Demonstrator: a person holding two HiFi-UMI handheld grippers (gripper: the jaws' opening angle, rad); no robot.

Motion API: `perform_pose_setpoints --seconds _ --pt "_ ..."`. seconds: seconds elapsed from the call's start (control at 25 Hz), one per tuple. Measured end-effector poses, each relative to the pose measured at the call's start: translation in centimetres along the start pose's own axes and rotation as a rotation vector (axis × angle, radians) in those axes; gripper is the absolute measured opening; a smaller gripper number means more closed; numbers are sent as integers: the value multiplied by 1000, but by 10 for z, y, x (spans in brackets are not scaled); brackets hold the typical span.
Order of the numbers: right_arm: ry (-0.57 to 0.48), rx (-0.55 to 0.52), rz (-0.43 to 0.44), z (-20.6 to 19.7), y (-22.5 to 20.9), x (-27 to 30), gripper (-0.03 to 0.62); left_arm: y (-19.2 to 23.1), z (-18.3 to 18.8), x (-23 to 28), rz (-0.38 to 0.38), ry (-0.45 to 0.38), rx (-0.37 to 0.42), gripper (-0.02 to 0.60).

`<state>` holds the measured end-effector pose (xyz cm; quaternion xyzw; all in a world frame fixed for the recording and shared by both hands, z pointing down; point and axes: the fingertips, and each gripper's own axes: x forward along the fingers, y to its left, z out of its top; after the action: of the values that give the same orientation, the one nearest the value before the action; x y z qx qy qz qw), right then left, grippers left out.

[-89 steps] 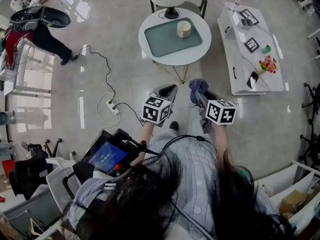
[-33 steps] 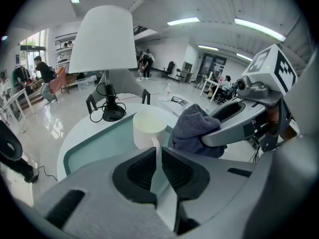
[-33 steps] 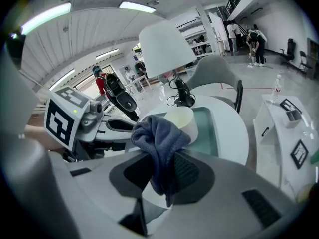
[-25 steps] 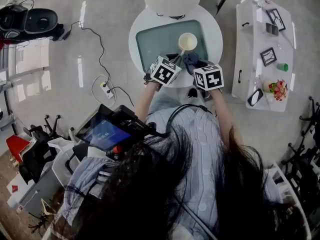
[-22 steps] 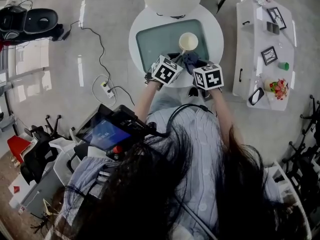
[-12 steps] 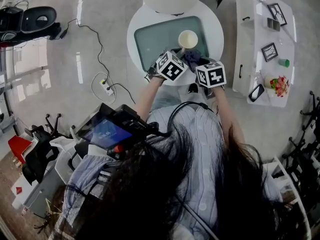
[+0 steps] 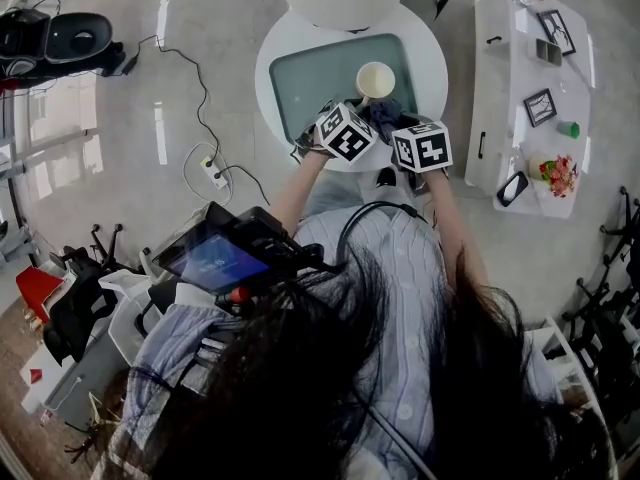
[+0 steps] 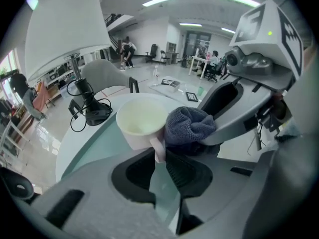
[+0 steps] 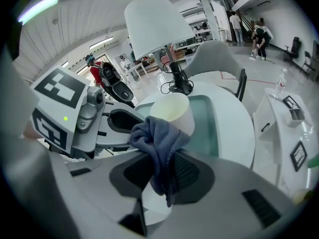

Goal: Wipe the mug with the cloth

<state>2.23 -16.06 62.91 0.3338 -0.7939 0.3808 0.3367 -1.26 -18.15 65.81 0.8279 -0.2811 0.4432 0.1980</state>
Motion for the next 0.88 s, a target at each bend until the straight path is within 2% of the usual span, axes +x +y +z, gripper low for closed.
perform_pose_setpoints --seconds 0.16,0.48,0.68,0.88 --pt "10 -9 7 -2 -8 1 98 3 -7 4 -16 43 141 80" --pt "20 -27 24 -7 -8 2 98 13 -17 1 -76 116 353 80" --pt "21 -25 15 -7 -10 2 98 20 -24 -4 -134 146 489 80" --pt "14 -3 -12 -7 -21 -1 98 26 -30 -3 -177 176 657 80"
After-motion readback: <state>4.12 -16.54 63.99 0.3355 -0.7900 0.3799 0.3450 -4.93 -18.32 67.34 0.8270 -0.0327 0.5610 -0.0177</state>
